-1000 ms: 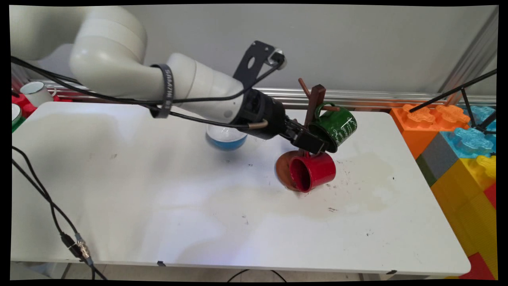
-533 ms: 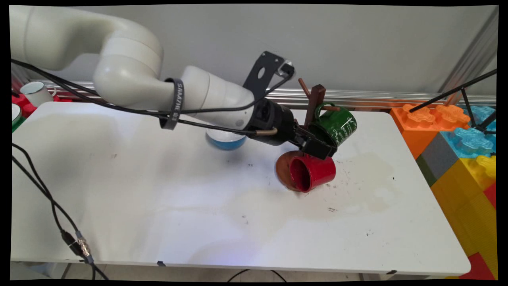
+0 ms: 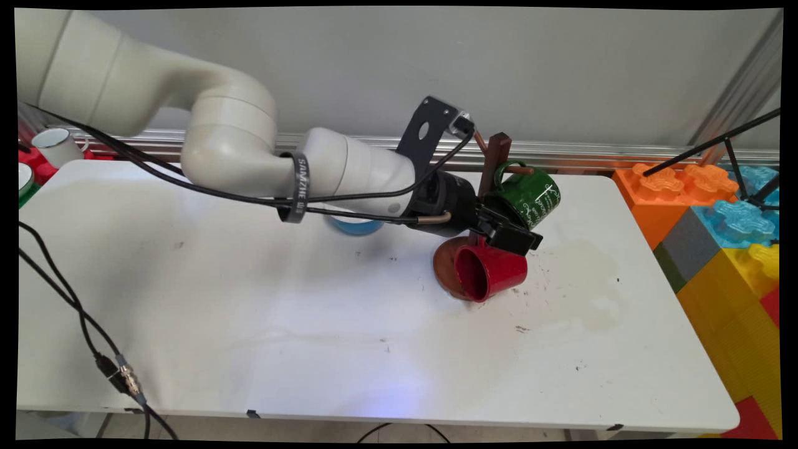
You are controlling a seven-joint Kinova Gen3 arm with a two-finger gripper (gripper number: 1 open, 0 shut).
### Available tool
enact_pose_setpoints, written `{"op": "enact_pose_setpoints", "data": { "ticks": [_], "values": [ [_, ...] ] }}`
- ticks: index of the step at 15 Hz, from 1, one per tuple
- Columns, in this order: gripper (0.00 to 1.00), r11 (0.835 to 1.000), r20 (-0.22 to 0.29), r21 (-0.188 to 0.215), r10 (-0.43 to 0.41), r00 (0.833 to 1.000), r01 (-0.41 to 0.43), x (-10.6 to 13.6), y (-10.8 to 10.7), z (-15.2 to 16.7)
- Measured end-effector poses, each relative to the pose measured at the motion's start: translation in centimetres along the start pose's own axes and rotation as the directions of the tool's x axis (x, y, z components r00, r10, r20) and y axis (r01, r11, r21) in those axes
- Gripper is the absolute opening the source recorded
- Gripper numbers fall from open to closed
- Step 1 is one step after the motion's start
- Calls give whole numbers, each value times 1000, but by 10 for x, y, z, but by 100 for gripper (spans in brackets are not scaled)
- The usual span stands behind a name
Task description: Pick up the green mug from the rack
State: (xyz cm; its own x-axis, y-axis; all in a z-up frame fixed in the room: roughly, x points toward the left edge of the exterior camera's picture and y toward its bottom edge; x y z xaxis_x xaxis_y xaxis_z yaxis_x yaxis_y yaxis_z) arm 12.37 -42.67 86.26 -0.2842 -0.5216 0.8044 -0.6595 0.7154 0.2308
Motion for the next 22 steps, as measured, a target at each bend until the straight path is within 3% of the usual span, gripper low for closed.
{"op": "enact_pose_setpoints", "data": {
  "ticks": [13, 22],
  "values": [
    [100, 999, -67, -19, -33, 997, 31, -19, 4, 15],
    [100, 997, -140, -17, -82, 987, 80, -23, 5, 25]
  ]
}}
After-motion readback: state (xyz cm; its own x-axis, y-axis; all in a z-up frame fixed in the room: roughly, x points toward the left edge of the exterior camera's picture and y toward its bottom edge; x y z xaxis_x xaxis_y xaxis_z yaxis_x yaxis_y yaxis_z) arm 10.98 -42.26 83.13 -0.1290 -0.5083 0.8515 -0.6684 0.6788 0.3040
